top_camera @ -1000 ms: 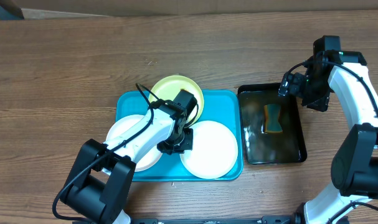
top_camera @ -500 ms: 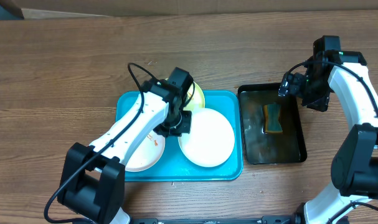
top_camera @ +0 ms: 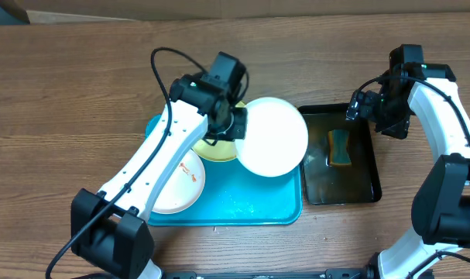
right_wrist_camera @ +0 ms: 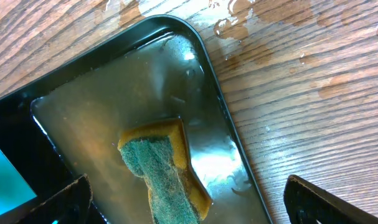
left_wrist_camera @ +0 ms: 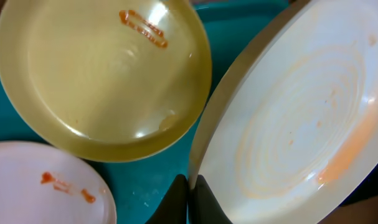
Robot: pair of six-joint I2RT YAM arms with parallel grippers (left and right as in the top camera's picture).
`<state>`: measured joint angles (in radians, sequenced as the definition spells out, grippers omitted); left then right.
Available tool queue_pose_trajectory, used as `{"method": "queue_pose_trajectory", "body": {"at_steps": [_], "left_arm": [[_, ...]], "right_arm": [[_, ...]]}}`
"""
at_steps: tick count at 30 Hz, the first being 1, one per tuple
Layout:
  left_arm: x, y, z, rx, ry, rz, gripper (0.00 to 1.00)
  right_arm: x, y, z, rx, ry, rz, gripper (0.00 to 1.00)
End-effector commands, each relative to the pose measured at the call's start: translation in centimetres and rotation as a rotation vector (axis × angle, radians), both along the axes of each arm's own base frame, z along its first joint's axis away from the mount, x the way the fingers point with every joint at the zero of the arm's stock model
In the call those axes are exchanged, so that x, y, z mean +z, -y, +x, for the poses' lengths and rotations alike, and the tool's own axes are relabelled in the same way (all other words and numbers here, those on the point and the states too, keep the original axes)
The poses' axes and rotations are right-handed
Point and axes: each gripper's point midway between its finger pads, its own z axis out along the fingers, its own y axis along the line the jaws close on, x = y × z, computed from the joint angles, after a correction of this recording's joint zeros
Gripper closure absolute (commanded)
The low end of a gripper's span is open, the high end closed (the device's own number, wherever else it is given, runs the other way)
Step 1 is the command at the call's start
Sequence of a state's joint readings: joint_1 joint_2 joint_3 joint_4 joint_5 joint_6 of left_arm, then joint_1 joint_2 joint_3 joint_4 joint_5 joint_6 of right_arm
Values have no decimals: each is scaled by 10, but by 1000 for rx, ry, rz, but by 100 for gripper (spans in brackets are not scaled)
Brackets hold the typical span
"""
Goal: Clean dirty plates on tray and stack at the side
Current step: 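Lift the cream plate off the teal tray with the left gripper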
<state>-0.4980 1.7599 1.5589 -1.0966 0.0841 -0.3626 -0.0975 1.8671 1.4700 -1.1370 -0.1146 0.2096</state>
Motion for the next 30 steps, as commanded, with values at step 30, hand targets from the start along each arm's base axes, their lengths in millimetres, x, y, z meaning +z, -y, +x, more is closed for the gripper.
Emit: {"method": "queue_pose_trajectory", "body": {"at_steps": [30], "left_arm": [[80,122,17,-266,656,114,96]], "right_arm": [[27,118,30,-421,235,90,0]]}}
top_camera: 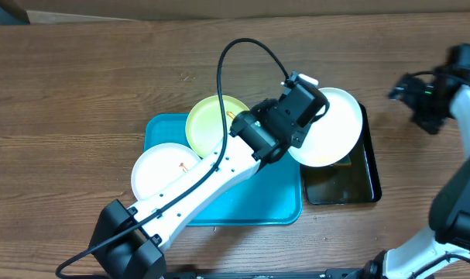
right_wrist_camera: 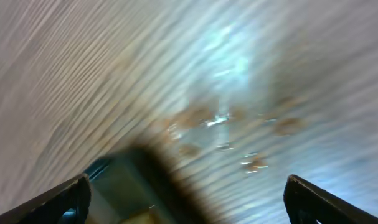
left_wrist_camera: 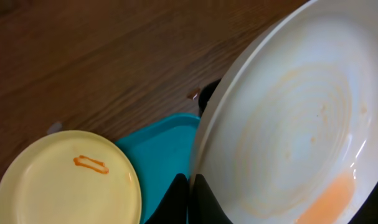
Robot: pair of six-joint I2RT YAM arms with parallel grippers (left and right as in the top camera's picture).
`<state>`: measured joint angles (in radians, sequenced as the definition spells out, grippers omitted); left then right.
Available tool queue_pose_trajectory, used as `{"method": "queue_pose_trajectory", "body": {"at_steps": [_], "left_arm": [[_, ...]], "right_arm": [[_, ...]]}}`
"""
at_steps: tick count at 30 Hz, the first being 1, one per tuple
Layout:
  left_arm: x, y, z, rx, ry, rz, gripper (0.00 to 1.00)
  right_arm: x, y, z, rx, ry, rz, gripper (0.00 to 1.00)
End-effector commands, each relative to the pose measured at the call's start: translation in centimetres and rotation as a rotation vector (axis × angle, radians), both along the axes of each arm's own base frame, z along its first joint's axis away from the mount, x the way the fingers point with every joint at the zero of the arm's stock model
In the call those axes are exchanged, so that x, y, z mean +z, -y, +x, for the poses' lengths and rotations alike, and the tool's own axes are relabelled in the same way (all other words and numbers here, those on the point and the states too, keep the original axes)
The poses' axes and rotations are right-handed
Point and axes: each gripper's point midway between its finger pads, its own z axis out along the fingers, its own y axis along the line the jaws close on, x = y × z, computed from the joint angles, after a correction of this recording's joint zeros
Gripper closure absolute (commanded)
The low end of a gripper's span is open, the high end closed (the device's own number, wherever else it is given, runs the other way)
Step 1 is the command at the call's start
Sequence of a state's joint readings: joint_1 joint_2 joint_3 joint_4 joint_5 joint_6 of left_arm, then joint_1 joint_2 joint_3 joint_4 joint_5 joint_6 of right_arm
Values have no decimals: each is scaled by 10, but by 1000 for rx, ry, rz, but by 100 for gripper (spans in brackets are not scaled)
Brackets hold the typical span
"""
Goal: Clean dirty plates on tray and stack at the side
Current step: 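Lift the cream plate off the teal tray with the left gripper, then swing the held cream plate to the table left of the tray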
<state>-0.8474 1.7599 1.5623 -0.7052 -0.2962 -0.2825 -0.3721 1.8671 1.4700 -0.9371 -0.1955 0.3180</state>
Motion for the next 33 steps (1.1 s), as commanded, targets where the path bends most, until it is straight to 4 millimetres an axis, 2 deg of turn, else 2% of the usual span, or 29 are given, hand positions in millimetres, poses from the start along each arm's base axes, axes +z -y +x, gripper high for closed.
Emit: {"method": "queue_pose_trajectory", "body": {"at_steps": [1,4,7,8,14,17,29,33], "left_arm": [[34,1,4,-3,165,71,96],[49,4,3,25,276,131,96],[65,19,-8,-16,383,196,96],[77,29,-17,-46,461,250,96],[110,48,-42,-88,645,394,96],[122,51,-47,-90,699,433,96],[138,54,-39,-78,748,423,96],[137,52,-34,-32,730,337,96]], "right_arm": [[15,21,-4,-73,40,32,0],[15,36,-10,-111,41,32,0],[15,45,-13,-134,42,31,0],[15,47,-14,-140,42,31,0],[15,47,-14,-140,42,31,0],[15,47,-14,-140,42,31,0],[15,47,-14,-140,42,31,0],[15,47,-14,-140,42,31,0]]}}
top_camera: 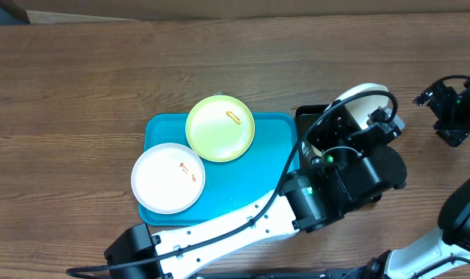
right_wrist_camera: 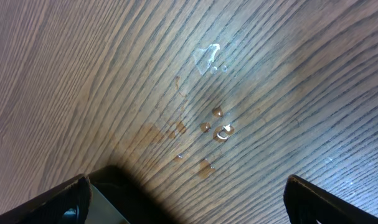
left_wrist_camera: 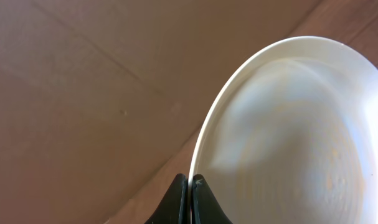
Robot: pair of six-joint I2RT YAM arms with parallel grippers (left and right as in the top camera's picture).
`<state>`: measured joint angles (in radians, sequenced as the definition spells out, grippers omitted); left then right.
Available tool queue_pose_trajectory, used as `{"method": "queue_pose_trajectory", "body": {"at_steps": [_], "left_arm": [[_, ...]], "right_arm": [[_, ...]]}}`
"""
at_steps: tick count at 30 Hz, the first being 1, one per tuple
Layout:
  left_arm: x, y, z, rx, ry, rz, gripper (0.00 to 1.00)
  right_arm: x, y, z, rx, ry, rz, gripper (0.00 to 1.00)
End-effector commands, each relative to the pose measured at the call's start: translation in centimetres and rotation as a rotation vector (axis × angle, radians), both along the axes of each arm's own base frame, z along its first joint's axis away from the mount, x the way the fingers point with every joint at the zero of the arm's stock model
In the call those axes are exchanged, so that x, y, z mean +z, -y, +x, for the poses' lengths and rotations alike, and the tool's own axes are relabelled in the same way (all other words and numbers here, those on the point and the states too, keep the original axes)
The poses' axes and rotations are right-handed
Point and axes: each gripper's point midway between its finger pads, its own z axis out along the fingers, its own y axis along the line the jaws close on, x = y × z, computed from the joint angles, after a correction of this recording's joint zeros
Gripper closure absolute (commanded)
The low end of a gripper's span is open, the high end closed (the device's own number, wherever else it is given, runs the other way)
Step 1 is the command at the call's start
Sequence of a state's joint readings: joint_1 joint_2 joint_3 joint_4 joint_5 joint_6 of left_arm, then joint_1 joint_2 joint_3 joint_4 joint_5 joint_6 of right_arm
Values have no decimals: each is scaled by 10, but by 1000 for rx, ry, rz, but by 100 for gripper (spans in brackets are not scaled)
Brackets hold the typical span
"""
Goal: Clean dirty plates on tray and stack at the side
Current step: 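Swing the held cream plate to the table left of the tray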
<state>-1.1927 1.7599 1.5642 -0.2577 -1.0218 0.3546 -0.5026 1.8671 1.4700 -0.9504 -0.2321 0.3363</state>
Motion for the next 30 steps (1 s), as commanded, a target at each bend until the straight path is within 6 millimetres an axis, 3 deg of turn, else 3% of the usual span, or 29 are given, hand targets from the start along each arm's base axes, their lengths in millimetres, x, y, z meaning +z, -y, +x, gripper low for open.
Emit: {"method": "queue_pose_trajectory", "body": {"at_steps": [1,7,12,15,18,22,25,26,27,30], "left_arm": [[16,-8,3,26,-10,-126,96],[-21,-3,0,-21,-197,-226,96],[-58,-17,16,0,-445,-387,96],[-78,-38,35,39,-623,-504,96],[-102,-95,67,162,-867,-700,96],[-104,-167,100,233,-1010,-909,96],[-100,-238,122,299,-1038,-1077,96],[-99,-272,127,328,-1032,-1137,96],[-99,-290,129,350,-1025,-1161,96],[-108,-375,127,523,-962,-1220,96]], "right_arm": [[15,3,4,-3,39,-15,0],[15,3,4,-3,39,-15,0],[15,3,4,-3,39,-15,0],[15,3,4,-3,39,-15,0],[15,3,4,-3,39,-15,0],[15,3,4,-3,39,-15,0],[15,3,4,-3,39,-15,0],[15,3,4,-3,39,-15,0],[15,3,4,-3,39,-15,0],[15,3,4,-3,39,-15,0]]}}
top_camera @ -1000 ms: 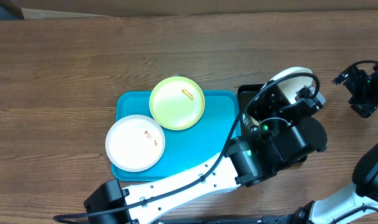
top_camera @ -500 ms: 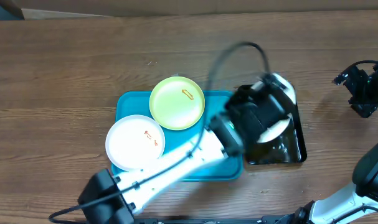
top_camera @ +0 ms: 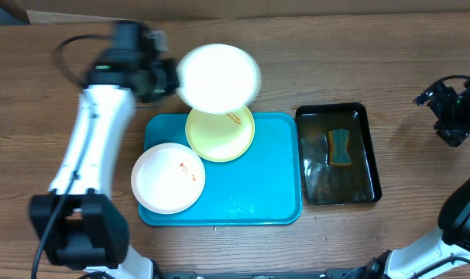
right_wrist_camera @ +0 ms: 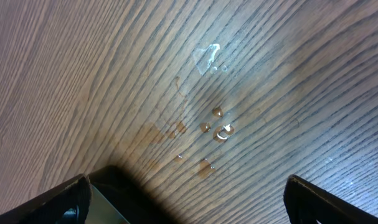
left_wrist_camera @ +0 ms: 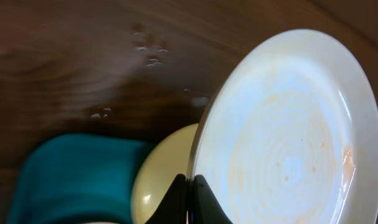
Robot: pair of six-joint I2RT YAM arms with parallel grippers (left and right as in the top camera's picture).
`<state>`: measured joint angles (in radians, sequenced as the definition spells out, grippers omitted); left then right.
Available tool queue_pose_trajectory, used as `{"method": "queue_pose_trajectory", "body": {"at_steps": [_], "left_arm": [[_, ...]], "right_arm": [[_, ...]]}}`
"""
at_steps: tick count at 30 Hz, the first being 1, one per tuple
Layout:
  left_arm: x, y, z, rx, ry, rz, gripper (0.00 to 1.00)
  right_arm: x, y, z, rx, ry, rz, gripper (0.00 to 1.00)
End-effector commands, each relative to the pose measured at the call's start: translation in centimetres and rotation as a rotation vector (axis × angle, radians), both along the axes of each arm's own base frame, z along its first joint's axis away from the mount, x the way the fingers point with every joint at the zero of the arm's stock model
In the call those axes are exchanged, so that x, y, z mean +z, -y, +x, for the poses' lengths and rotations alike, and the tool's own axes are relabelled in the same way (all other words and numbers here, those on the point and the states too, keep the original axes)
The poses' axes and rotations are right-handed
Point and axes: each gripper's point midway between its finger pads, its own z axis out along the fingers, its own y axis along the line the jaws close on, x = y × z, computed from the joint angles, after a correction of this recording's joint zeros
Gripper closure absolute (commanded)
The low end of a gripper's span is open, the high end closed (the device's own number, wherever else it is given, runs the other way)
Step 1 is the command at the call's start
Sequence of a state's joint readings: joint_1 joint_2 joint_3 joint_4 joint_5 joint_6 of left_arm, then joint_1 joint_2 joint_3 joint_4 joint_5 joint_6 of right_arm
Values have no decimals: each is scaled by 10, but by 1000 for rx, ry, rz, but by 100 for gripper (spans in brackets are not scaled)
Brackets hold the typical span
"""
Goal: Clean dirty plates on tray and stack at the side
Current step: 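Swing the held cream plate to the table left of the tray, then set the cream plate down on the table and open the left gripper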
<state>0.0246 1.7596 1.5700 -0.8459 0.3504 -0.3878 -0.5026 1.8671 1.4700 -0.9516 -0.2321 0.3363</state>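
My left gripper (top_camera: 169,80) is shut on the rim of a large white plate (top_camera: 219,75), held in the air above the tray's far edge. The left wrist view shows faint orange smears on that plate (left_wrist_camera: 288,130), with the fingers (left_wrist_camera: 182,198) pinching its edge. Under it a yellow plate (top_camera: 219,136) with an orange streak rests on the teal tray (top_camera: 250,194). A white plate (top_camera: 169,177) with orange spots lies at the tray's front left. Far to the right, my right gripper (top_camera: 442,107) stands open over bare wood (right_wrist_camera: 189,205).
A black tray of water (top_camera: 358,182) sits right of the teal tray, with a yellow-green sponge (top_camera: 341,147) lying in it. Its corner (right_wrist_camera: 111,193) shows in the right wrist view, near water drops (right_wrist_camera: 217,130) on the wooden table.
My left arm was over the black tray with the white plate held up high; now it is at the back left, the plate above the yellow one. The right arm has not moved.
My left gripper held the white plate beside the yellow plate while the right gripper hung open over the sponge. Then the plate was over the black tray and the right gripper had moved off right. The plate was then raised there, and is now back over the teal tray.
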Motion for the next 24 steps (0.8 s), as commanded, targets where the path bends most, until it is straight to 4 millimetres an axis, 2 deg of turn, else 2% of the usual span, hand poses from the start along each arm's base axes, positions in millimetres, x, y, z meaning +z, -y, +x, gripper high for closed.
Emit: {"method": "queue_pose_trajectory", "body": {"at_steps": [1,3,5,7,9,12,18,24], "left_arm": [[16,-71,-11,111,10,-75,96],[4,-125,-22,249,-35,0,96],[-6,-166,-36,359,-70,57,96],[-18,-198,-50,444,-101,94,96],[-31,-221,-62,507,-122,115,96],[-50,-239,-72,559,-131,123,96],[-84,-246,-79,581,-123,129,96],[-94,-258,-82,638,-128,181,96]], "right_arm": [[15,3,5,-3,40,-16,0],[15,3,5,-3,40,-16,0],[15,3,5,-3,40,-16,0],[15,3,5,-3,40,-16,0],[15,3,5,-3,40,-16,0],[15,3,5,-3,40,-16,0],[15,3,5,-3,40,-16,0],[15,3,5,-3,40,-16,0]]}}
